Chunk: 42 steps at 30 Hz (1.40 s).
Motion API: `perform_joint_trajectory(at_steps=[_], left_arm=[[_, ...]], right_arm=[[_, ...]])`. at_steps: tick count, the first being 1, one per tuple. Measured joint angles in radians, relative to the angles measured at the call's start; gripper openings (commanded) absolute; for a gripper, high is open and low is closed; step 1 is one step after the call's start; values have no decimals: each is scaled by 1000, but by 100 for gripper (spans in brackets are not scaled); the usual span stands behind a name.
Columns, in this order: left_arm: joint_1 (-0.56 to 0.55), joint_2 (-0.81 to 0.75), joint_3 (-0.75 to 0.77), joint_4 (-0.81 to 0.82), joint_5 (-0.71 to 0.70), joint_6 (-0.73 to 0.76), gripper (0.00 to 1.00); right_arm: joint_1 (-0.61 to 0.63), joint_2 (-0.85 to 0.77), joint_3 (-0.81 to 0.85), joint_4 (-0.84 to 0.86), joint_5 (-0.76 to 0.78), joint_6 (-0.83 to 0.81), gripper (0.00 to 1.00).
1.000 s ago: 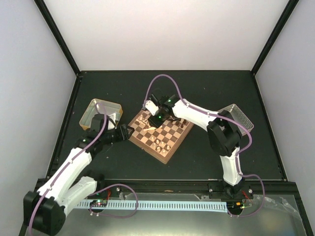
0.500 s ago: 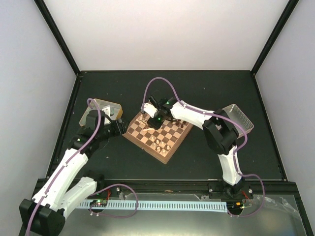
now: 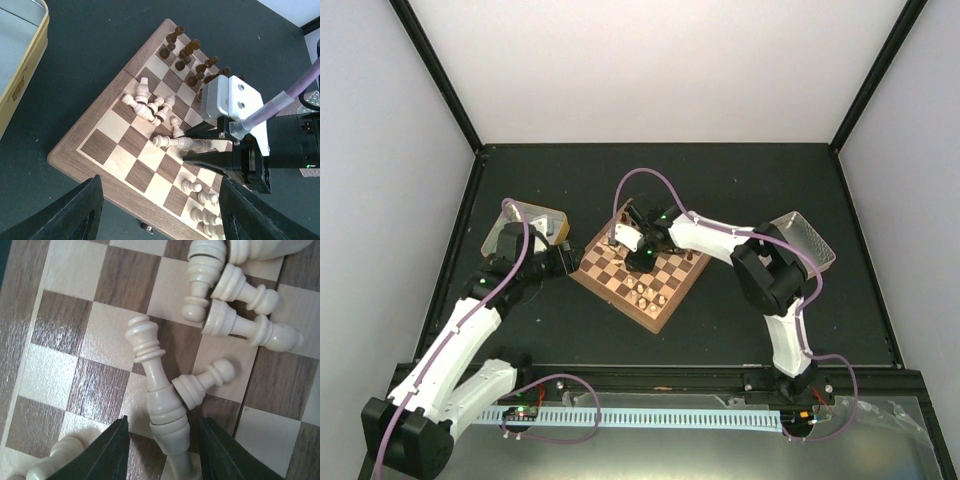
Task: Set up the chess pieces on the board
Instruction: Pick up the chess piece from the chessboard.
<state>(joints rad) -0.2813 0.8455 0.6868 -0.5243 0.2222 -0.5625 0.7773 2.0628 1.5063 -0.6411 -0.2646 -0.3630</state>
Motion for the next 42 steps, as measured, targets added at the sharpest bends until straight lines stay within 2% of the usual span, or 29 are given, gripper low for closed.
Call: perform_joint_trajectory(at_steps=[10,17,24,29,36,42], left_arm=[[0,0,-2,2,29,2,66],[1,0,-4,3,45,-4,66],[1,-1,-86,93,93,-108,67],[1,58,-161,238,186,-211,68],[1,241,-164,439,332,-307,68],[1,362,-147,541,397,-344,60]], right_arm=[[3,-15,-31,28,39,-56,25],[8,-67,-113,85,77,-105,10],[14,-135,-218,151,77,-135,2],[14,-182,-292,214,70,-132,1],[14,-263,-349,322,47,-119,1],[14,-293,-358,392,26,-106,1]])
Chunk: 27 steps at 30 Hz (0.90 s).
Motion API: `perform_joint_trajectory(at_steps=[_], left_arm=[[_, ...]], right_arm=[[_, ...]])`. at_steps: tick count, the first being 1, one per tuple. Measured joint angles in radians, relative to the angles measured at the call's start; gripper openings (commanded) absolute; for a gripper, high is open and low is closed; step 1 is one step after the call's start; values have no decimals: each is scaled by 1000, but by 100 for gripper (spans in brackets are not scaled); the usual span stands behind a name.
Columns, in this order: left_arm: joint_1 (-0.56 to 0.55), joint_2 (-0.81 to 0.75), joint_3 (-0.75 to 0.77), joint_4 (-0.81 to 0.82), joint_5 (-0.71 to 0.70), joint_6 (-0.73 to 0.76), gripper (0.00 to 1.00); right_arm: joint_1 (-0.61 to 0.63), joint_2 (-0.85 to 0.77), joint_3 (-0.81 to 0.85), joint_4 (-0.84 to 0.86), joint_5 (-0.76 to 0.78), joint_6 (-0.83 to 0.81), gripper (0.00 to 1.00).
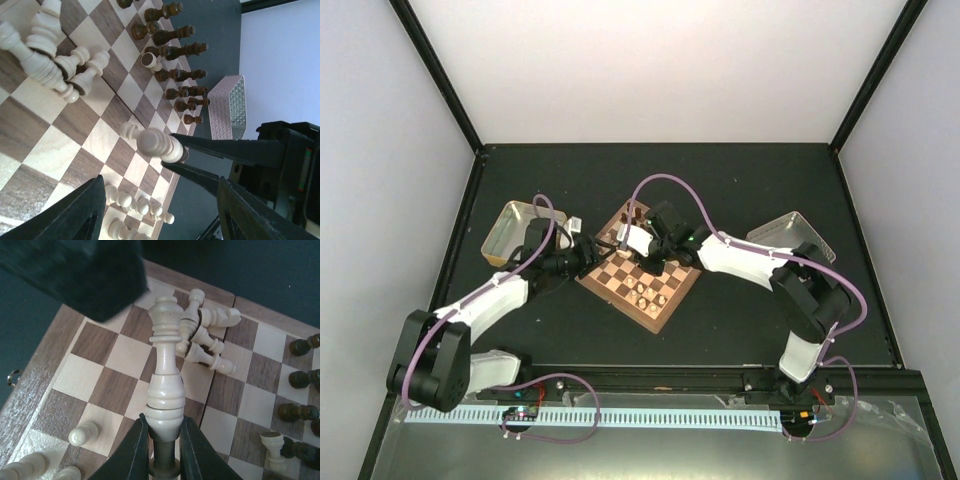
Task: Set up the chess pieces on the board
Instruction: Pick up the chess piece from the chessboard.
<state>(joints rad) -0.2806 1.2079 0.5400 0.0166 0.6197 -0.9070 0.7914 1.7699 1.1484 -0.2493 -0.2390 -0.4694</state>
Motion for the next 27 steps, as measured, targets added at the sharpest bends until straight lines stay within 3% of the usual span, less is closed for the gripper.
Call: perform_joint_trajectory(at_steps=[8,20,27], left_arm=[[0,102,14,131,26,-64,46],[0,142,14,230,31,-128,7],[0,140,14,223,24,-101,2]], right_arm=[[0,-20,-11,32,-36,4,1],[0,-40,-24,37,-55,4,1],[1,-40,-27,36,-39,3,1]])
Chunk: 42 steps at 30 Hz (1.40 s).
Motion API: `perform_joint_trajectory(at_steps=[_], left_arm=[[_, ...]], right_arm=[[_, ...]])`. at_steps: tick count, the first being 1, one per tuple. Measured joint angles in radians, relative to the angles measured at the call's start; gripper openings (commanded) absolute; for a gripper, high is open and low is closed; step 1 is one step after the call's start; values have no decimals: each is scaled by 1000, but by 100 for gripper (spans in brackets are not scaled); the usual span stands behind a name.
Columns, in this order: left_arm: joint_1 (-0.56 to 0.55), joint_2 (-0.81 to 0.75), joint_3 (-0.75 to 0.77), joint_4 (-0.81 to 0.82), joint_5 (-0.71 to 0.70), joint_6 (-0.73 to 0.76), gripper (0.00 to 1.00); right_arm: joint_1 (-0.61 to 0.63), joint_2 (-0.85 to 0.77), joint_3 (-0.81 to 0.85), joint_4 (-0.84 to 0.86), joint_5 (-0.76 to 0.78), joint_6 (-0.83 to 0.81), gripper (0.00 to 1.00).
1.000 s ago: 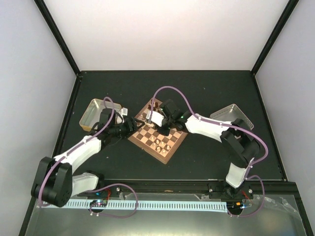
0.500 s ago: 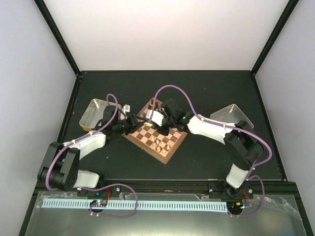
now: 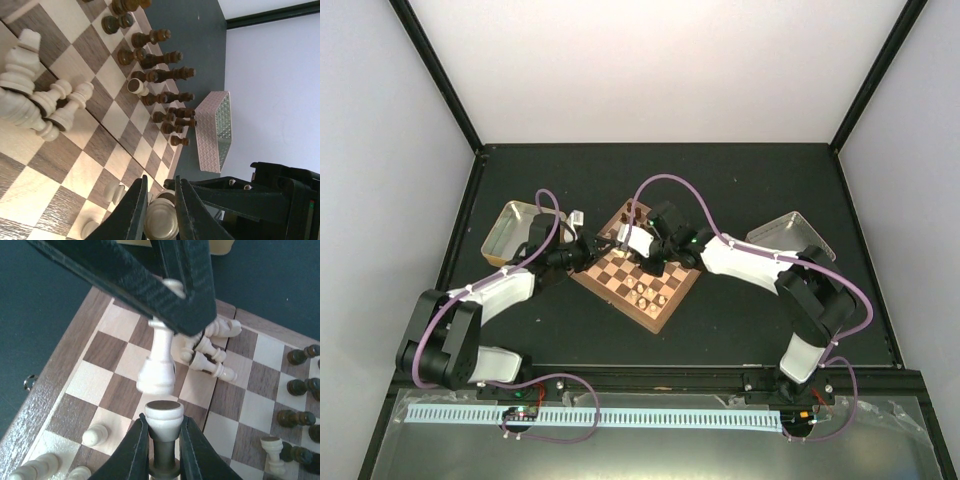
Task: Set up the chess pieces on the board
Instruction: Pick up the chess piece from the chessboard, then place the chess piece on the chessboard.
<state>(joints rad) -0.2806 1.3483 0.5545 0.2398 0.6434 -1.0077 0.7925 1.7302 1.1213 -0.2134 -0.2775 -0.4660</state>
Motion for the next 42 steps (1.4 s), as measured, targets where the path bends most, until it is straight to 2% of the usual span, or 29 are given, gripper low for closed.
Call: perform_joint_trajectory(at_steps=[9,12,17,24,31,36,42], left_arm=[[-2,-64,22,-130,-103,148,2],[-29,-86,58,-205,-171,220,1],[-139,-89,180,-356,-328,354,2],[-286,52,340,-498,-517,472,2],[-353,192,418,-598,-655,465,5],[-373,263,463,-625,-708,422,12],[-395,309,515,-666,-736,377,31]], right_arm=[[-6,-64,-50,-33,43,85,2],[-11,-105,-46,-38,61,179,2],[-15,-143,-41,-31,102,400,2],[-18,-220,-134,-2,205,713,2],[-53,-393,-286,13,250,937,2],[-69,-494,-357,24,239,1006,2],[-70,-539,-374,27,210,1022,2]])
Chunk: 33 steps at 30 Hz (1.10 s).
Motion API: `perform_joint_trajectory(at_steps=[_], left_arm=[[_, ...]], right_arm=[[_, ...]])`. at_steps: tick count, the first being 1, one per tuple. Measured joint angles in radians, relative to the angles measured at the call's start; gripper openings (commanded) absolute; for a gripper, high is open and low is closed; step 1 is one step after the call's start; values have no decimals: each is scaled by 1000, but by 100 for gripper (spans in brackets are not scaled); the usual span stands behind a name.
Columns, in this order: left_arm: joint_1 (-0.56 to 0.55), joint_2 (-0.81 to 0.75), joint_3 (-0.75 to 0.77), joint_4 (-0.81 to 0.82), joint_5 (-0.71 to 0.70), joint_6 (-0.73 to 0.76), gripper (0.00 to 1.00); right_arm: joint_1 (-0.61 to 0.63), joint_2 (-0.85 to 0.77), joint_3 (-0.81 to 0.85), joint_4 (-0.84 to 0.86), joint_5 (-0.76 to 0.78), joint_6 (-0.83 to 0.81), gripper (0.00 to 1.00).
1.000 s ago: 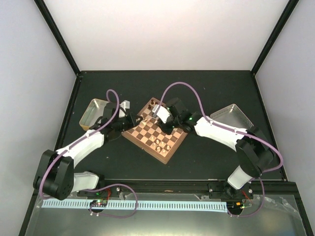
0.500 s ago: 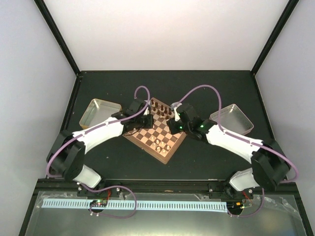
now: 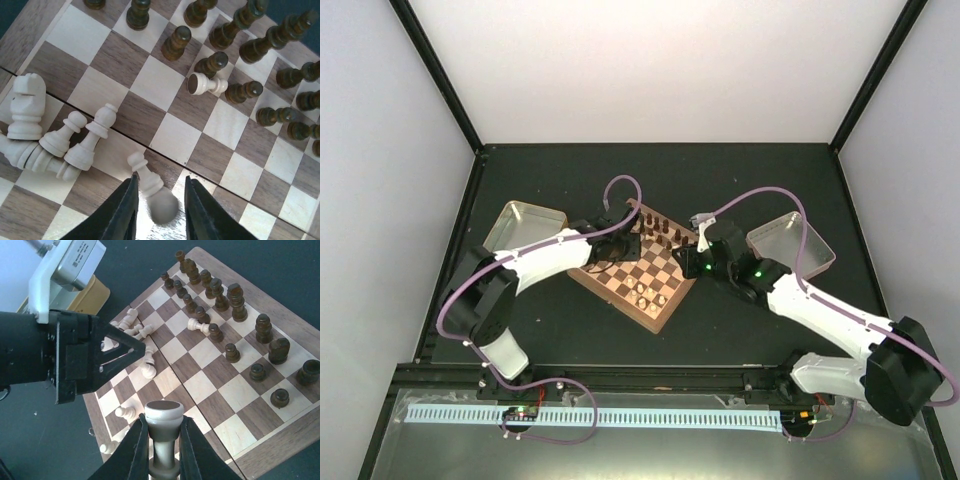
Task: Set up the chess pieces on the board
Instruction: Place the chess piece on the chessboard.
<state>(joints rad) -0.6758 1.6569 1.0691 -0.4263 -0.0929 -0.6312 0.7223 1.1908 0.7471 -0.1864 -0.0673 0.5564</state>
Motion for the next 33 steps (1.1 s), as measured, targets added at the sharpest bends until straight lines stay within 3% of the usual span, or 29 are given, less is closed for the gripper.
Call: perform_joint_trajectory(at_steps=[9,13,22,28,33], left_arm=[[-1,-10,20,-52,-14,-63,42],[-3,-148,-65,-6,5,-99,50],[-60,-570,-361,335,121,-46,61],[-90,-726,-527,531,191,66,75],[-119,-783,-584,676,261,128,80]], right_arm=[[-7,-55,-1,-31,-82,22,3],[-18,-83,-2,-27,-147,119,2],[-29,-132,-79,162,-276,628,1],[-21,-145,-114,255,-235,935,1],[-10,-155,-113,280,-171,1120,1]])
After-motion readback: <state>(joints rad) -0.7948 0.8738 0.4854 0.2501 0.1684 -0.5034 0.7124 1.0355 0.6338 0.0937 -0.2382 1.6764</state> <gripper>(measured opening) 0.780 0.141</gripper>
